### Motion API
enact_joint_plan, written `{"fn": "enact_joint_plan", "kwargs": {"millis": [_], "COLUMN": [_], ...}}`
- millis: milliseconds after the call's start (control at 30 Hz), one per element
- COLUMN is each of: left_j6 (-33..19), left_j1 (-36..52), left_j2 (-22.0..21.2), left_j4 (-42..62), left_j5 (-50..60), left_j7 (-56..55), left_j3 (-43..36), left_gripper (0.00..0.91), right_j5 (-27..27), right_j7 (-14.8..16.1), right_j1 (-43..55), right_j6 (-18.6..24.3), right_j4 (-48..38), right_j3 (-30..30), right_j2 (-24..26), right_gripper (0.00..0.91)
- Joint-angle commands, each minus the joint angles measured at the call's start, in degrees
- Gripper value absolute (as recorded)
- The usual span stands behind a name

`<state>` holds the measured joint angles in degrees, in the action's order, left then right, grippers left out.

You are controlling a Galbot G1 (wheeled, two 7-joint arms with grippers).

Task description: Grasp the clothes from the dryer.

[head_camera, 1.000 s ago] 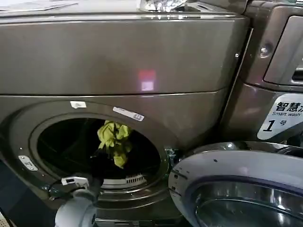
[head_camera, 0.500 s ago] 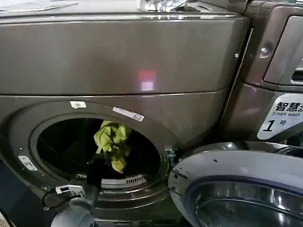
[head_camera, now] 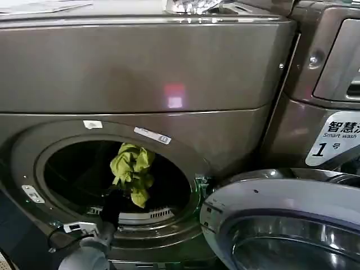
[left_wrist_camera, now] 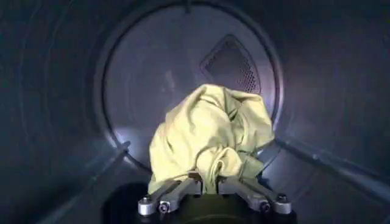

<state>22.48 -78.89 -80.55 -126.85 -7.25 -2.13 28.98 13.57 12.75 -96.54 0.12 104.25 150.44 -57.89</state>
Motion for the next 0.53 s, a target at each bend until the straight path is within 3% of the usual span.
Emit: {"fn": "enact_joint_plan", "kwargs": {"millis": [33,533], "left_j6": [0.05,0.55], "left_j1": [0.05,1.55], "left_j2": [-0.21,0.25], "left_j4": [-0.07,0.81], "left_j5": [-0.07,-0.59], "left_j7": [-0.07,-0.04], "left_j3": [-0.02,-0.07], "left_gripper": [0.000,0.000], "right_j5": [-0.02,-0.38], "right_j7": [0.63,1.08], "right_j1": [-0.01,-0.31], "right_j6": [-0.24,-0.64], "right_j4": [0.15,0.70], "right_j3": [0.18,0.92], "right_j2": [0.04,0.03], "right_gripper": [0.907,0.907]}}
